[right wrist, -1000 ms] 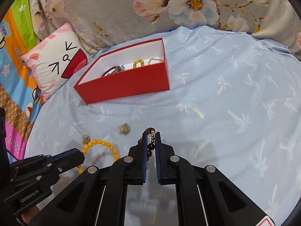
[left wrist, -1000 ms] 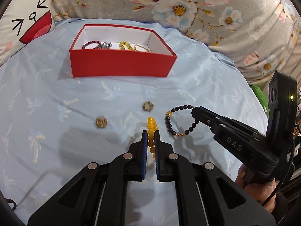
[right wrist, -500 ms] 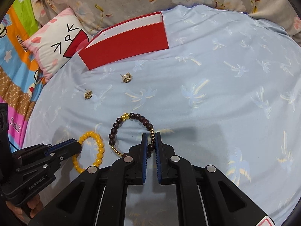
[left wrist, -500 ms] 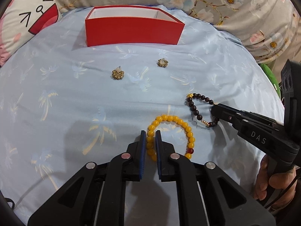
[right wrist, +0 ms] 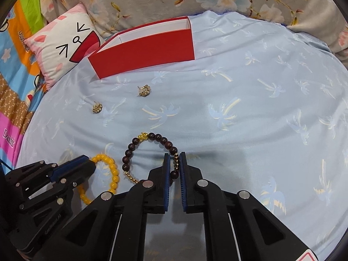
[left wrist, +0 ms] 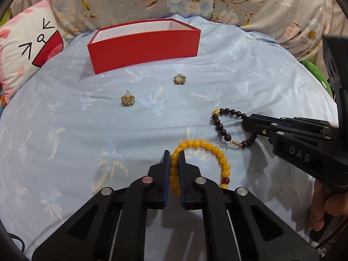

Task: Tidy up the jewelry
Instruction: 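Lift both bracelets and carry them toward the red box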

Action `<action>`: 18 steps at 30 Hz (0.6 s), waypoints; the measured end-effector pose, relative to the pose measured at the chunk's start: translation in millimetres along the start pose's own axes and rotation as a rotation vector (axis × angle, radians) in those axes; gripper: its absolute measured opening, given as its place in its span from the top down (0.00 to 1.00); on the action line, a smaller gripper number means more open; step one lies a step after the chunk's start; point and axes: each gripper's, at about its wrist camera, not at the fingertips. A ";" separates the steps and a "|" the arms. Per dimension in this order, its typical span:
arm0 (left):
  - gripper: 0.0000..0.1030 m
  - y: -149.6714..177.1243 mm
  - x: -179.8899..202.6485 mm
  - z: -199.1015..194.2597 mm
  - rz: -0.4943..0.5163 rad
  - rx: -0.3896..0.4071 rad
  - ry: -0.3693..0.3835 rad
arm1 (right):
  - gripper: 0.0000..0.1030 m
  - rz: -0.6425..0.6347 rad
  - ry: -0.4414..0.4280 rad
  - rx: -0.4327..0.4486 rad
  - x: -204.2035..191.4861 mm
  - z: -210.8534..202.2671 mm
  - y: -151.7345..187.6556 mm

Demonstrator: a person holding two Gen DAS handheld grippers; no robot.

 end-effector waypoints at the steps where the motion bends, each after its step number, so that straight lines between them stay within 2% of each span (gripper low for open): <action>1: 0.93 -0.1 -1.5 -0.8 -0.008 -0.005 0.011 | 0.93 0.002 -0.004 0.000 0.2 -0.9 0.4; 8: 0.93 -6.4 -3.1 -19.0 -0.039 -0.001 0.060 | 0.94 0.009 -0.040 0.030 -2.5 -22.4 -3.8; 11: 0.93 -20.6 -4.6 -34.2 -0.055 0.022 0.081 | 0.96 0.002 -0.059 0.060 -6.9 -36.7 -12.4; 18: 0.93 -57.3 -11.8 -64.2 -0.075 0.095 0.075 | 0.96 -0.018 -0.091 0.139 -18.1 -64.2 -39.6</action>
Point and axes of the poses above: each gripper's, at about its wrist camera, not at the fingertips, and z roughly the way its jaws point, x to its right, y to its underside, and after that the axes turned 1 degree about -z, right-handed
